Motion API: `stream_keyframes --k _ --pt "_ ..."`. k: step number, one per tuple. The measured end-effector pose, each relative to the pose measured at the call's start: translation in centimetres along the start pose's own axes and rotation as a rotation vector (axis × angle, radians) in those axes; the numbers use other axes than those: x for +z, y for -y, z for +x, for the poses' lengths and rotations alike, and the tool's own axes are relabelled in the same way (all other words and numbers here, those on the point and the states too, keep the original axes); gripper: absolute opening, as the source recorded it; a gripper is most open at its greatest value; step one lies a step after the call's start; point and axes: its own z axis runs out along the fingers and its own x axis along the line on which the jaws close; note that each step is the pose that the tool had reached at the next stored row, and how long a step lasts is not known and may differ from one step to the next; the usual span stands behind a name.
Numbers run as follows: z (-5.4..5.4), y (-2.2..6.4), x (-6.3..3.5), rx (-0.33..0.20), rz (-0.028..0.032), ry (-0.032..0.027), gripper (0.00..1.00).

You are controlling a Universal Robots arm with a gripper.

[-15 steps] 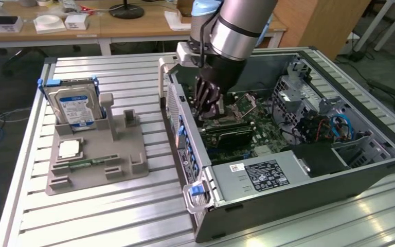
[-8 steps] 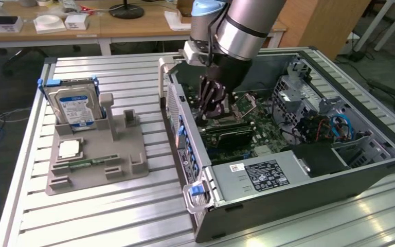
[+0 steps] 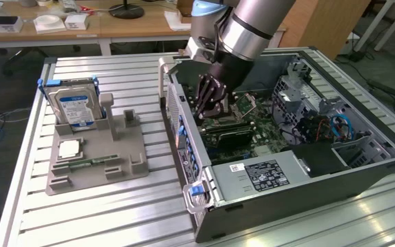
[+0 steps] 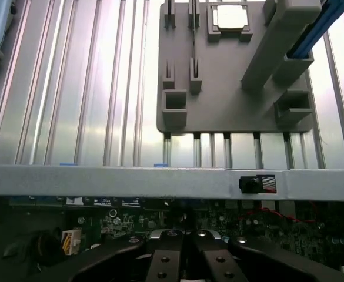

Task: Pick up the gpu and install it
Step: 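Press down on the gpu until it lock into place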

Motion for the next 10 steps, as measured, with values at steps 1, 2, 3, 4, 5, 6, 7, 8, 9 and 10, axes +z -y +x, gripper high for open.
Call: stream_keyframes --k 1,2,3,4,5,6,7,8,9,10 --pt "0.04 0.1 -0.04 0.0 -0.0096 -0.0001 0.1" --pt "0.07 0.22 -0.08 -0.001 -0.0183 -0.0002 0.1" --pt "0.1 0.37 -0.12 -0.001 -0.0258 -0.0004 0.1" --pt "0.12 0.51 -0.17 -0.001 -0.0323 -0.0006 0.1" --pt "0.14 0.65 -0.21 -0.002 -0.0385 -0.0005 0.1" --pt "0.18 0.79 -0.26 -0.002 -0.0449 -0.0007 0.1" --pt "0.23 0.88 -0.29 -0.002 -0.051 -0.0008 0.1" --pt "0.25 0.9 -0.27 -0.002 -0.0522 -0.0008 0.1" --pt "0.27 0.91 -0.23 -0.002 -0.0522 -0.0007 0.1" --pt "0.3 0.93 -0.18 -0.002 -0.0524 -0.0008 0.1"
